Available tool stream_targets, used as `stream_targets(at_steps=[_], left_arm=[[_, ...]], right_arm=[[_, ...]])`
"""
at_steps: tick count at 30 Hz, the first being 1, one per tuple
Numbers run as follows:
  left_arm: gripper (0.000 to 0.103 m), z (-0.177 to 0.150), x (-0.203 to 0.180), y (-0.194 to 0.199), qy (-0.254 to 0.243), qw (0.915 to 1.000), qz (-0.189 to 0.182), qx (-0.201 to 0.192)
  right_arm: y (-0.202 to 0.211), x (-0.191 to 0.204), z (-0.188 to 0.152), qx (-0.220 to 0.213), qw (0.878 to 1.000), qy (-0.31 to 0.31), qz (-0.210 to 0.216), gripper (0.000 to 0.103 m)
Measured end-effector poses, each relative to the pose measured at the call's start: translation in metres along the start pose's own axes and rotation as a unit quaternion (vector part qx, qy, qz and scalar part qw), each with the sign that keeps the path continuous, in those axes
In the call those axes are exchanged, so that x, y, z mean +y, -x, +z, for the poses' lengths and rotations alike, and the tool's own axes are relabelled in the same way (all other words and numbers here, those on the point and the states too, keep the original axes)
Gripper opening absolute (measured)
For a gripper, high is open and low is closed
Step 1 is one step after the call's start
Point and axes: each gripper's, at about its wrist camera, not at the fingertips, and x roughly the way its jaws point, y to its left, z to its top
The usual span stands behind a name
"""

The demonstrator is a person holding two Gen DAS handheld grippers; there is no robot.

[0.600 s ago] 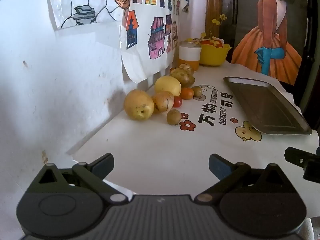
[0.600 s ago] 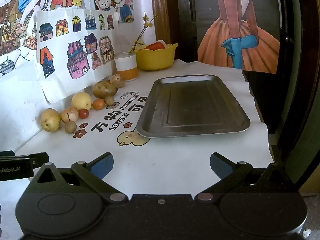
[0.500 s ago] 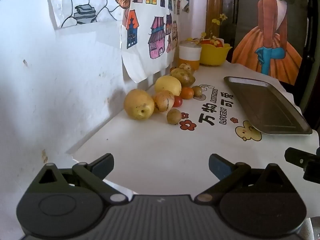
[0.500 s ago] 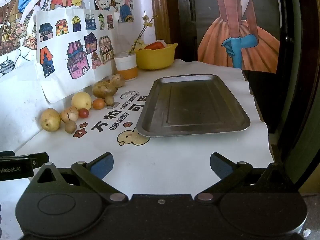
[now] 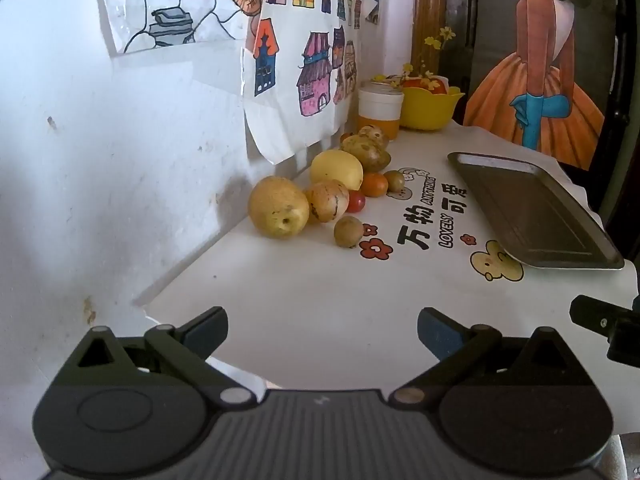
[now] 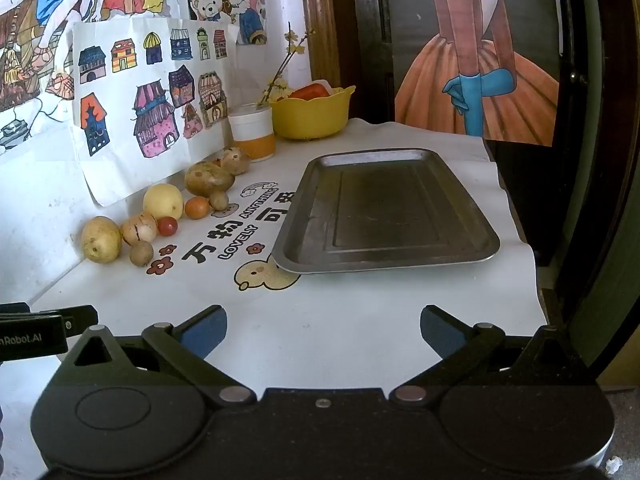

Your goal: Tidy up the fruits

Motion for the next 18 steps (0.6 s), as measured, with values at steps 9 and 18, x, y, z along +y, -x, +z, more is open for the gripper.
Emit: stream_targets(at_steps=[9,18], left_arm=[[0.103,0.0022,0.0012,0.0069,0.001,1.0,0.0,0.002],[0.103,0.0021,0.0013,0.0067,0.001,1.0,0.0,0.003]], right_arm=[[0.0004,0.0005,-0.0004,0.0,1.0,0.0,0.0,0.102],[0.0007,0.0009,0.0012,0.001,1.0,0.0,0.0,0.102]])
